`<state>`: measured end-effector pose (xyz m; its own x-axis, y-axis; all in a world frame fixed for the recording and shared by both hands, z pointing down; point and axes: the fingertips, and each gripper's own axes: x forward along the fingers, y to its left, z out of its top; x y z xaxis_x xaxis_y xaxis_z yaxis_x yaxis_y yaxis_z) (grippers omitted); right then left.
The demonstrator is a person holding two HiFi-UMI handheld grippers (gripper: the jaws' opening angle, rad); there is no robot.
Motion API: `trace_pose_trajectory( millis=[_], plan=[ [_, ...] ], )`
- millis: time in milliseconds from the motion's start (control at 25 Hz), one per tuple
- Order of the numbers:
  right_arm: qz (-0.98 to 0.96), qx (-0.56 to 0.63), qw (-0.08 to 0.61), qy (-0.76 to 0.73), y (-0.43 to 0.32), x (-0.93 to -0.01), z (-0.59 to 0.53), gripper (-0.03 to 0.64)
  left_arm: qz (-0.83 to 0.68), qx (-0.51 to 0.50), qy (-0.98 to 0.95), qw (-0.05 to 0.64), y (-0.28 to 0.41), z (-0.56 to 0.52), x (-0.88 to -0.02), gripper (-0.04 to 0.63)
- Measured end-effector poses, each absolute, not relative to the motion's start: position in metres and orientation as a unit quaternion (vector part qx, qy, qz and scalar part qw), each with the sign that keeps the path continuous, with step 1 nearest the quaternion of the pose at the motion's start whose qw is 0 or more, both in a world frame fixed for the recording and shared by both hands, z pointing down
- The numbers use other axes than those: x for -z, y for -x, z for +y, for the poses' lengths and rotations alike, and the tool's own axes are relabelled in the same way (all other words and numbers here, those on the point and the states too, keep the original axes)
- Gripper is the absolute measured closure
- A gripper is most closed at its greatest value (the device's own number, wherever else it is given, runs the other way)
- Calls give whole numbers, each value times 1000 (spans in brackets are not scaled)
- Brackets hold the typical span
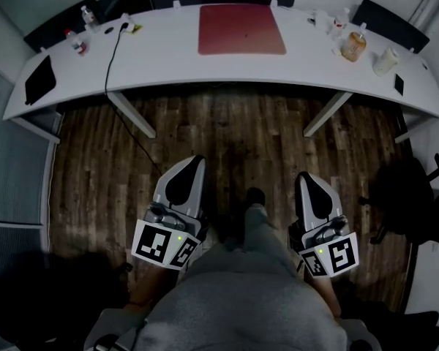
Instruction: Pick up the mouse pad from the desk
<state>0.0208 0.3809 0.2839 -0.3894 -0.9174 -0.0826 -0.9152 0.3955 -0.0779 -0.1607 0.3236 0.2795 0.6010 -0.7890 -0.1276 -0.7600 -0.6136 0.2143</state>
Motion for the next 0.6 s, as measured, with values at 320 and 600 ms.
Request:
trace_pose_trajectory(
  millis=[320,600],
  plan=[
    [829,10,63,556,-30,-282,367,617,-429,111,-894,62,153,311,-276,597],
    [835,6,72,545,-35,-282,327,617,-447,110,-886,49,157,278,-275,597]
  ],
)
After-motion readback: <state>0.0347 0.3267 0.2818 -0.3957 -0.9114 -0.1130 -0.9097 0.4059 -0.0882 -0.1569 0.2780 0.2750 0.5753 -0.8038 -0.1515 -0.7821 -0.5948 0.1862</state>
